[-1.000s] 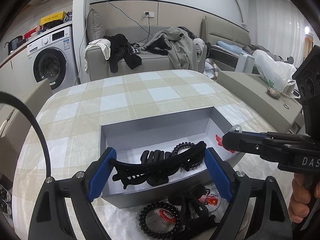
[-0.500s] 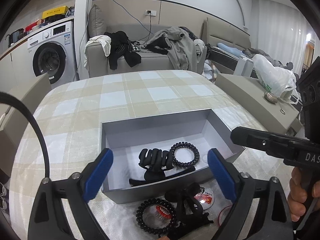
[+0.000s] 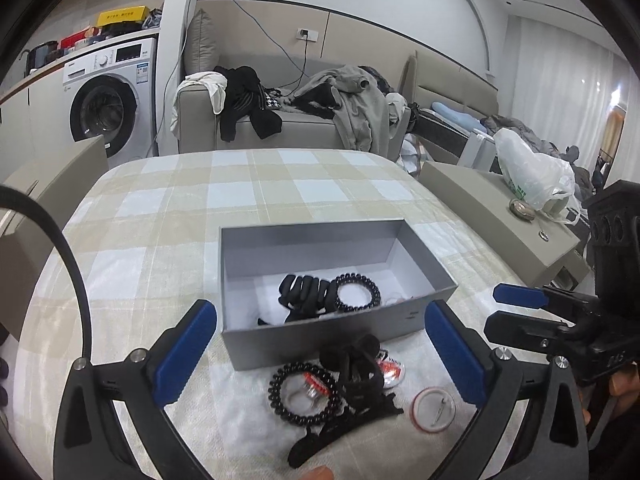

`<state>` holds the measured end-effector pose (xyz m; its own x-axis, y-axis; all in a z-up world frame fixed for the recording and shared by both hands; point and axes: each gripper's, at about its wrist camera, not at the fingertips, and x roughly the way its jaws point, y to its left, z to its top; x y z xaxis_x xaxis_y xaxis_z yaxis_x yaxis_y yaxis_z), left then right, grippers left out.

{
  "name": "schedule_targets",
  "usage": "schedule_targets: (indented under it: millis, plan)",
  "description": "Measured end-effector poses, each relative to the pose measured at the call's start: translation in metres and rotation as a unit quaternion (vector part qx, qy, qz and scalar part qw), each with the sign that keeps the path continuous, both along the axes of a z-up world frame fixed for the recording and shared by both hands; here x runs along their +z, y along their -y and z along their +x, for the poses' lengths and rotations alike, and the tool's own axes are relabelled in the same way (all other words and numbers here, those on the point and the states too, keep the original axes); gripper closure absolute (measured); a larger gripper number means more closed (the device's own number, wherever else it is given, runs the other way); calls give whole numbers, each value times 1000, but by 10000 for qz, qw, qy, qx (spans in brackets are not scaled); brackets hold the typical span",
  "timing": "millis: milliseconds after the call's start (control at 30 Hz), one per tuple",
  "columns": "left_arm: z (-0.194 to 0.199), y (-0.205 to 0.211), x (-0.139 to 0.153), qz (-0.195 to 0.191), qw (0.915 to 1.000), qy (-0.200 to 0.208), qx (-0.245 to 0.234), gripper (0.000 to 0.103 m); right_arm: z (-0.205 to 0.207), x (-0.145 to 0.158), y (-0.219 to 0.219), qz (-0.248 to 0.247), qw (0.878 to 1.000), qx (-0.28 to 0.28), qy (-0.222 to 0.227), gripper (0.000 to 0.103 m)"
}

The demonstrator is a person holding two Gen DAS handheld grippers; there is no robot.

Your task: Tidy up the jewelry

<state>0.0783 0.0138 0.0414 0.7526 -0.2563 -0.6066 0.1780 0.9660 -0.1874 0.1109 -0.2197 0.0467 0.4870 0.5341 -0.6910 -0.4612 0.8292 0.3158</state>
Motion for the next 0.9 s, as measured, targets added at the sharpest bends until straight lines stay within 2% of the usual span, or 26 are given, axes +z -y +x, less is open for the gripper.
schedule_targets:
  millis: [200,400,700,900]
  plan:
    - [-10,-1,-13,216,9995,-211,137,2,-1,-15,-2,-176,9994,-70,-286,0]
    - [-16,-4,-24,177,9988,-424,152,2,-5,-35,-4,-731,9957,-207,-536,0]
    - [-19,-4,-33,226,9979,-590,146,2,-22,-46,-17,-1377,9895,78,-442,1]
    - [-19,-5,-33,210,9978,-603,184,2,-34,-47,-28,-1472,9882,326,-284,2]
